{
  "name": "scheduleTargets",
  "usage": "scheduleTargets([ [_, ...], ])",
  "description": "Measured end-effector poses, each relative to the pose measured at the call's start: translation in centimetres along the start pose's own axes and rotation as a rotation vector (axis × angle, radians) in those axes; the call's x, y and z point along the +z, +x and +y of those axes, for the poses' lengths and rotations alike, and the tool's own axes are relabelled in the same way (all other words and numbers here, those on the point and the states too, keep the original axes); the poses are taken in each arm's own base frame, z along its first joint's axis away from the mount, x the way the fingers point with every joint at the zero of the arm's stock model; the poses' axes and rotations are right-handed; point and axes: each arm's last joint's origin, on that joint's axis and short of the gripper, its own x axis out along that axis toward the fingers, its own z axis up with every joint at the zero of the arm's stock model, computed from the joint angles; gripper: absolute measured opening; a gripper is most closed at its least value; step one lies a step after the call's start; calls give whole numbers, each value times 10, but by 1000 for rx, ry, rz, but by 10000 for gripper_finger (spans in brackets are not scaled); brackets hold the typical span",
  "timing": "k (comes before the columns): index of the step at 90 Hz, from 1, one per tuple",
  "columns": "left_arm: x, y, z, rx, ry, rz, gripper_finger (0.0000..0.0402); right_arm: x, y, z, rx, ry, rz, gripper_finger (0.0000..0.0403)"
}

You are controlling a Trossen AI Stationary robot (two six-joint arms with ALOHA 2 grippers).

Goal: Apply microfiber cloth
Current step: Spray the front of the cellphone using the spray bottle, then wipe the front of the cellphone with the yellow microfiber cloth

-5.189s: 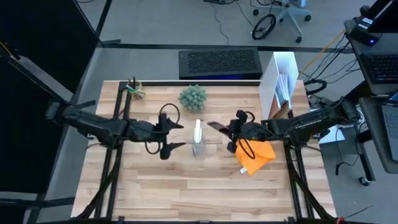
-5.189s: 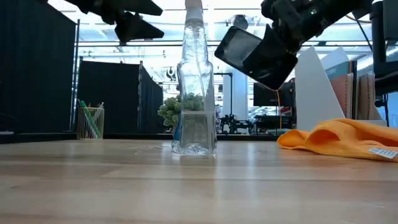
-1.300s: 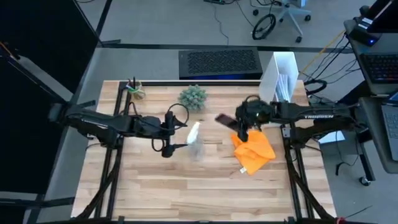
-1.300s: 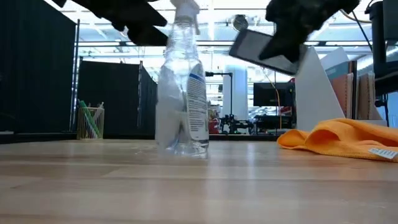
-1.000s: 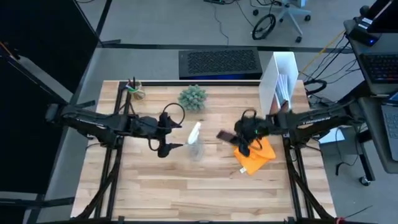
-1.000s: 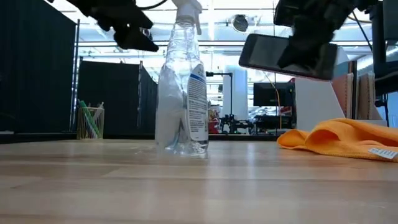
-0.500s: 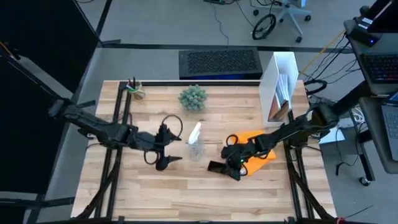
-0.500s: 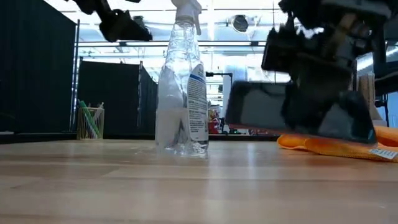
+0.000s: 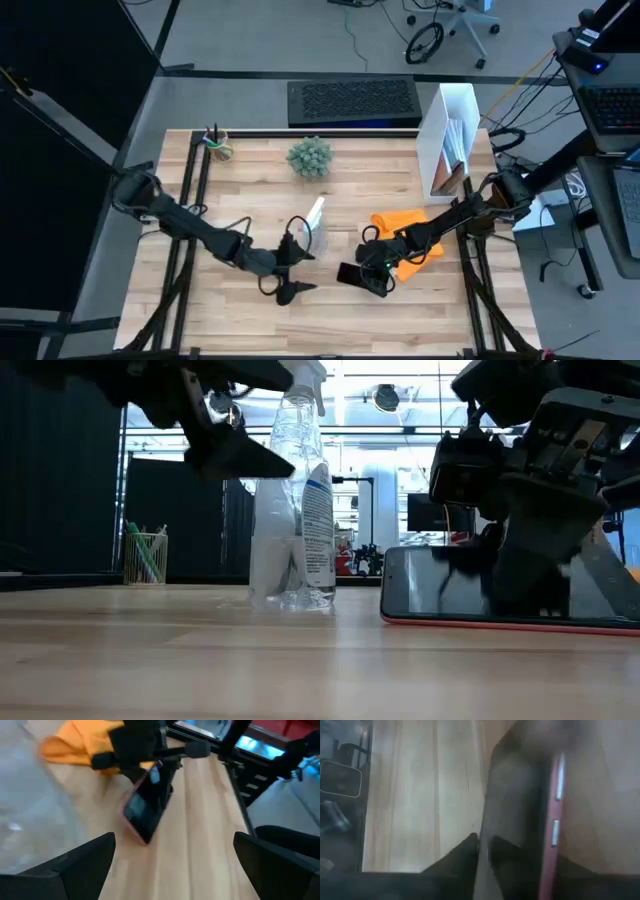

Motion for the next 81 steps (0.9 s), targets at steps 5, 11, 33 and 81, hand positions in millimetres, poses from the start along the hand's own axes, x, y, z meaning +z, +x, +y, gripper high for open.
scheduleTargets([
  [5, -4, 7, 0, 6, 8, 16, 390, 1, -3, 1, 2, -3, -1, 160],
  [11, -5, 17, -6, 1, 48, 23, 390, 3, -10, 5, 11, -36, -13, 178],
  [33, -4, 54, -24, -11, 232, 45, 390, 13, -42, 16, -66, -101, -143, 195],
  [81, 19, 104, -4, 145, 174, -32, 390, -11, -107, 15, -441, -35, -143, 160],
])
